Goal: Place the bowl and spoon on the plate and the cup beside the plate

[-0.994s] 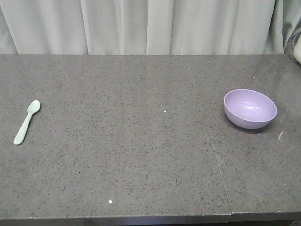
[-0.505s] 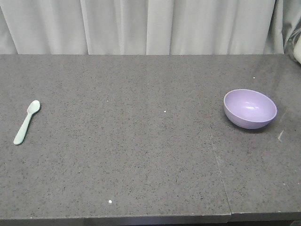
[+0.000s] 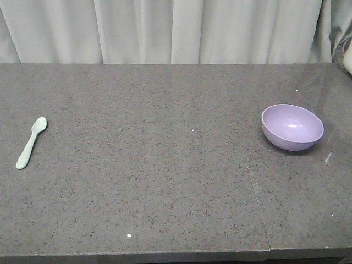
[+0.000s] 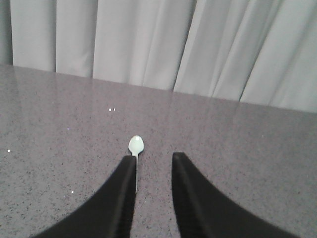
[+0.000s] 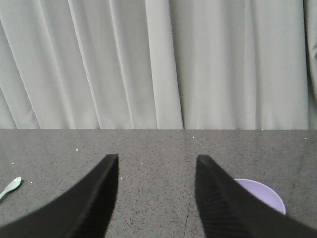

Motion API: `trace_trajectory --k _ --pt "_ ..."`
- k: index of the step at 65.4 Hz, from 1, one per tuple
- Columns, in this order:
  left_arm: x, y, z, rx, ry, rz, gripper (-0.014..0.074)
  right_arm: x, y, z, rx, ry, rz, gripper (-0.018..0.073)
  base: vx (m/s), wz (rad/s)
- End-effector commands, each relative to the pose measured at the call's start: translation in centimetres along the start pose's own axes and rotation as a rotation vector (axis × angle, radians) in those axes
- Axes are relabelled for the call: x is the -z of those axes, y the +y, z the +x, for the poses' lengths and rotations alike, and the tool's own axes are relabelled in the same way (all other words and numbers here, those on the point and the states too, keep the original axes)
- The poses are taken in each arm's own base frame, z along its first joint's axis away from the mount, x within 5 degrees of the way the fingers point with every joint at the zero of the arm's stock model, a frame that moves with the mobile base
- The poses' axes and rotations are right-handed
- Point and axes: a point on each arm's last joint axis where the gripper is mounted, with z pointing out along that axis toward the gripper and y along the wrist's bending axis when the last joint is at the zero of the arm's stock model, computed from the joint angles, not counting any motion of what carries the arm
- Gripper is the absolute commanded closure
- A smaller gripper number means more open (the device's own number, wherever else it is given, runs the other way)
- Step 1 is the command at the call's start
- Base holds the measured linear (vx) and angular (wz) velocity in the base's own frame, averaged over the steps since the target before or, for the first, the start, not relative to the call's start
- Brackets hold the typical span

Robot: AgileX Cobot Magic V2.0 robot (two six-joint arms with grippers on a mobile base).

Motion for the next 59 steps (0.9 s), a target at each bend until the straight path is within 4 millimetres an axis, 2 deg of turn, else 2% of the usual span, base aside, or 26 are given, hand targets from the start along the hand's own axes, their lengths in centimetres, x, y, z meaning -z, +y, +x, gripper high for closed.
trace_trajectory --k 1,6,11,22,33,44,52,59 --pt "-1.5 -0.8 -2.4 -0.020 0.010 0.016 0.0283 0.1 -0.2 -1.8 0.004 -0.126 0.024 0.0033 0.00 0.00" --pt "-3.0 -1.0 -3.4 -0.044 0.069 0.004 0.0214 0.1 -0.2 -1.9 0.003 -0.130 0.026 -0.0024 0.00 0.00" --pt "-5.0 -1.3 -4.6 -0.078 0.124 -0.006 0.0176 0.0 -0.2 -1.8 0.005 -0.115 0.024 -0.0034 0.00 0.00" --pt "-10.2 -2.2 -8.0 -0.112 0.212 -0.019 0.0170 -0.1 -0.3 -1.4 0.049 -0.078 0.039 -0.0032 0.00 0.00" --pt "-15.7 -2.9 -10.4 -0.112 0.329 -0.039 0.0170 -0.1 -0.5 -1.2 0.083 -0.055 0.054 -0.0032 0.00 0.00" --pt "-21.5 -2.9 -10.5 -0.136 0.461 -0.055 0.0170 -0.1 -0.5 -1.2 0.082 -0.053 0.053 -0.0032 0.00 0.00" --pt "-25.2 -2.8 -9.4 -0.118 0.557 -0.056 0.0170 -0.2 -0.4 -1.1 0.082 -0.040 0.049 -0.0032 0.00 0.00" --pt "-27.5 -2.7 -8.2 -0.126 0.618 -0.046 0.0170 -0.2 -0.4 -1.0 0.082 -0.028 0.045 -0.0032 0.00 0.00"
